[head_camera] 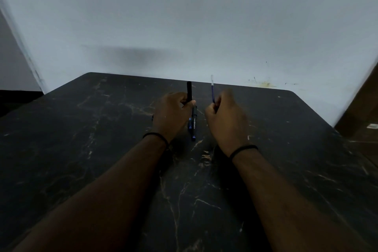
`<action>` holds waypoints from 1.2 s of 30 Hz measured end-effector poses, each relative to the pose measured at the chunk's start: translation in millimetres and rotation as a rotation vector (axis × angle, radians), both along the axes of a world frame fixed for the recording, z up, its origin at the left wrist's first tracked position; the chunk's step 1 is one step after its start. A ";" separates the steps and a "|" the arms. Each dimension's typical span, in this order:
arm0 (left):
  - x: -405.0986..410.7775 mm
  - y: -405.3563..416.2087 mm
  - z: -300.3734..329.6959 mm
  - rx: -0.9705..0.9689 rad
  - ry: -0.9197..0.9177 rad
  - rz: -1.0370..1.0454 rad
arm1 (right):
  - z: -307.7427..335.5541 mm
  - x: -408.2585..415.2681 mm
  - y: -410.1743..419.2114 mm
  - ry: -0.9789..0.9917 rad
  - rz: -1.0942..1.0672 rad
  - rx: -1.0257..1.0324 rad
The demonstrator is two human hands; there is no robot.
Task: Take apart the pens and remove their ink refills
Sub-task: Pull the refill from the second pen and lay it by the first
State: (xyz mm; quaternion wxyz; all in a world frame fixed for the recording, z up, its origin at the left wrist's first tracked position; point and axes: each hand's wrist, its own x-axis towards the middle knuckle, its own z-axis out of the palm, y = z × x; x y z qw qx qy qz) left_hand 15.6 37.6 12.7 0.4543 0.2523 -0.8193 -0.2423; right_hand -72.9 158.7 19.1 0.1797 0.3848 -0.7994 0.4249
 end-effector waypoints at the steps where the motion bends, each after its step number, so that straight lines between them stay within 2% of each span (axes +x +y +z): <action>1: -0.1 -0.2 -0.3 -0.001 -0.005 -0.004 | 0.2 0.8 0.5 0.032 0.028 -0.068; 5: 0.9 -1.8 -0.9 -0.019 -0.035 -0.006 | 4.4 6.6 3.9 0.144 0.168 -0.222; 9: 0.9 -4.4 -1.5 -0.023 -0.032 0.011 | 6.9 14.5 6.5 0.062 0.272 -0.303; 15: 0.8 -5.1 -1.1 -0.035 -0.061 0.011 | 6.9 11.9 3.7 0.189 0.258 -0.438; 23: 3.0 -3.8 -0.3 -0.065 -0.099 0.024 | 6.0 12.9 2.4 0.021 0.318 -0.424; 28: 2.5 -2.3 0.3 -0.096 -0.101 0.026 | 5.2 15.9 4.1 0.065 0.358 -0.483; 36: 1.9 -0.4 2.5 -0.185 -0.147 0.045 | 9.0 19.1 1.8 0.006 0.448 -0.652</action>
